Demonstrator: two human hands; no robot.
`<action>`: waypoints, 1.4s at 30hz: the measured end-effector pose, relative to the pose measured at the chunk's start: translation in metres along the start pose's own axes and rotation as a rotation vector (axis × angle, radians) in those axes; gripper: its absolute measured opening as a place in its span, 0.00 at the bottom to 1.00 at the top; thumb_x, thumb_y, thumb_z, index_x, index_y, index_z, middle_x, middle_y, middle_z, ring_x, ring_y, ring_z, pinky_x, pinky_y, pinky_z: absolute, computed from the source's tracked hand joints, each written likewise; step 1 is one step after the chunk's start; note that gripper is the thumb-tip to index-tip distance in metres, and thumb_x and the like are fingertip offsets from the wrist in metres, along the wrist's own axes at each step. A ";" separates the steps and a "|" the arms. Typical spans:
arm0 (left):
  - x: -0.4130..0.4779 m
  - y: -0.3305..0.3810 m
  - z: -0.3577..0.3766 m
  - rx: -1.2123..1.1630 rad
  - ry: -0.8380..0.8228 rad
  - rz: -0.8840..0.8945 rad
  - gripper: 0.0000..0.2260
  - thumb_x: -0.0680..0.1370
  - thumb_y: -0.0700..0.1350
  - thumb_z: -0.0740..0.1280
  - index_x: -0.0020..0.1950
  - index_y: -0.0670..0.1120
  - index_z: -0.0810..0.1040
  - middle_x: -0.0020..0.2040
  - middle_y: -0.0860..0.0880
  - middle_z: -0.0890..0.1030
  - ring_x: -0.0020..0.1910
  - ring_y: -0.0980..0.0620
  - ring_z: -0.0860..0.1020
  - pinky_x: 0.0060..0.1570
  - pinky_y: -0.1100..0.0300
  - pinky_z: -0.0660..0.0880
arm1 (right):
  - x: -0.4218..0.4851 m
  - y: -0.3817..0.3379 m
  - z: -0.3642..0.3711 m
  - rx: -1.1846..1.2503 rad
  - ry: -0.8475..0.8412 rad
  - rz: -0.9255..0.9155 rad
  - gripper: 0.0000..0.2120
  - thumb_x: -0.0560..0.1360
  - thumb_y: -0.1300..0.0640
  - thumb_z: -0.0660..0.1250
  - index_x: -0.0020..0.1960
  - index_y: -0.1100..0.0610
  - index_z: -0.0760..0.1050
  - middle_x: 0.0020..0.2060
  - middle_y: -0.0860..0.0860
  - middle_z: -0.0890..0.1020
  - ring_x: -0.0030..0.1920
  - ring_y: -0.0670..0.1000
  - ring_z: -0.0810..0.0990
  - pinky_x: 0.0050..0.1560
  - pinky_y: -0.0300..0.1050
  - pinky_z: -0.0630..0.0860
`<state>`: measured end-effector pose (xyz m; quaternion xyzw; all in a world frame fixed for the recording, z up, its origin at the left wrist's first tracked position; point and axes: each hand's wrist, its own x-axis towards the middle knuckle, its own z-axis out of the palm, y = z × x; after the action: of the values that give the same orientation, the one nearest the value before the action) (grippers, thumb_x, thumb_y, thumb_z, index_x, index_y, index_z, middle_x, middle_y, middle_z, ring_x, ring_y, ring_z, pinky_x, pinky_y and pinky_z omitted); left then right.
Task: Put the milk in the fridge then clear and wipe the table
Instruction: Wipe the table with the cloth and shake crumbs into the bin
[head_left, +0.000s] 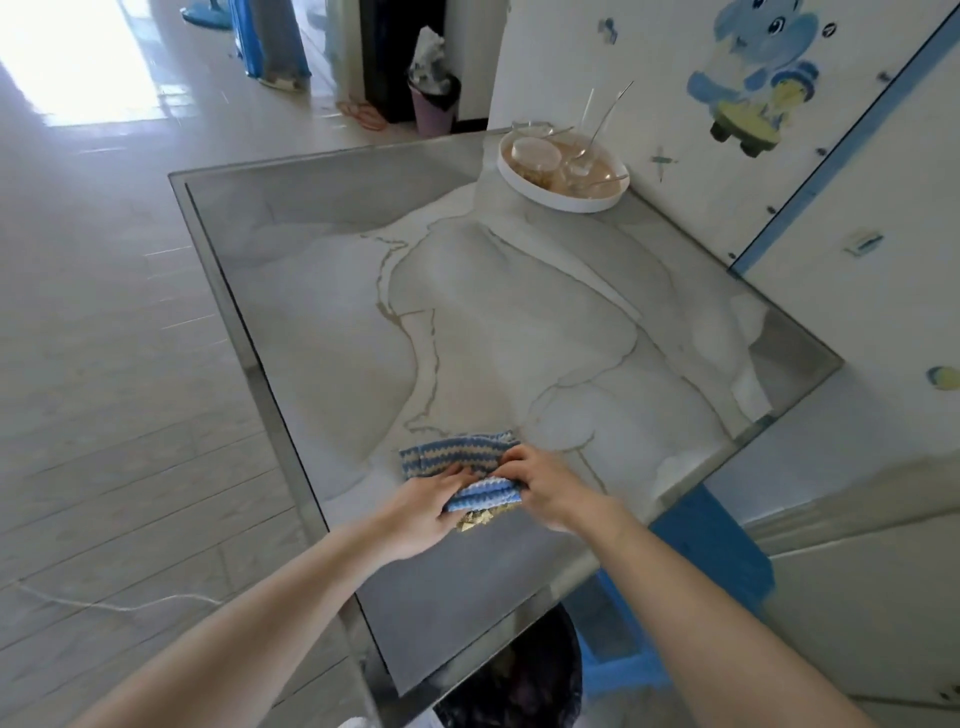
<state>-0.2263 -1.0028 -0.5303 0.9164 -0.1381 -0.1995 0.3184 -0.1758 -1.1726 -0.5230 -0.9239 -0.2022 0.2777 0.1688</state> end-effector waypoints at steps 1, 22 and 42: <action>-0.006 0.007 0.008 -0.021 0.011 -0.005 0.18 0.80 0.44 0.57 0.71 0.48 0.65 0.70 0.52 0.69 0.67 0.52 0.69 0.61 0.65 0.62 | -0.007 0.003 0.003 0.000 -0.003 -0.002 0.13 0.76 0.61 0.61 0.59 0.56 0.77 0.62 0.52 0.72 0.62 0.54 0.70 0.60 0.40 0.63; -0.058 0.093 0.110 -0.227 -0.025 -0.024 0.13 0.80 0.43 0.56 0.64 0.46 0.71 0.57 0.48 0.78 0.47 0.55 0.73 0.38 0.70 0.61 | -0.128 0.049 0.033 -0.035 -0.034 0.104 0.17 0.76 0.69 0.53 0.58 0.60 0.76 0.59 0.53 0.73 0.60 0.54 0.71 0.61 0.47 0.68; -0.037 0.069 0.185 -0.192 -0.100 -0.053 0.17 0.79 0.39 0.56 0.68 0.47 0.67 0.59 0.44 0.78 0.55 0.46 0.77 0.56 0.53 0.73 | -0.143 0.101 0.102 0.068 0.057 0.208 0.18 0.75 0.69 0.52 0.57 0.62 0.75 0.57 0.57 0.75 0.58 0.56 0.72 0.57 0.44 0.68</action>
<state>-0.3517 -1.1386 -0.6081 0.8740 -0.1099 -0.2654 0.3920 -0.3164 -1.3057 -0.5827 -0.9411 -0.0906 0.2739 0.1761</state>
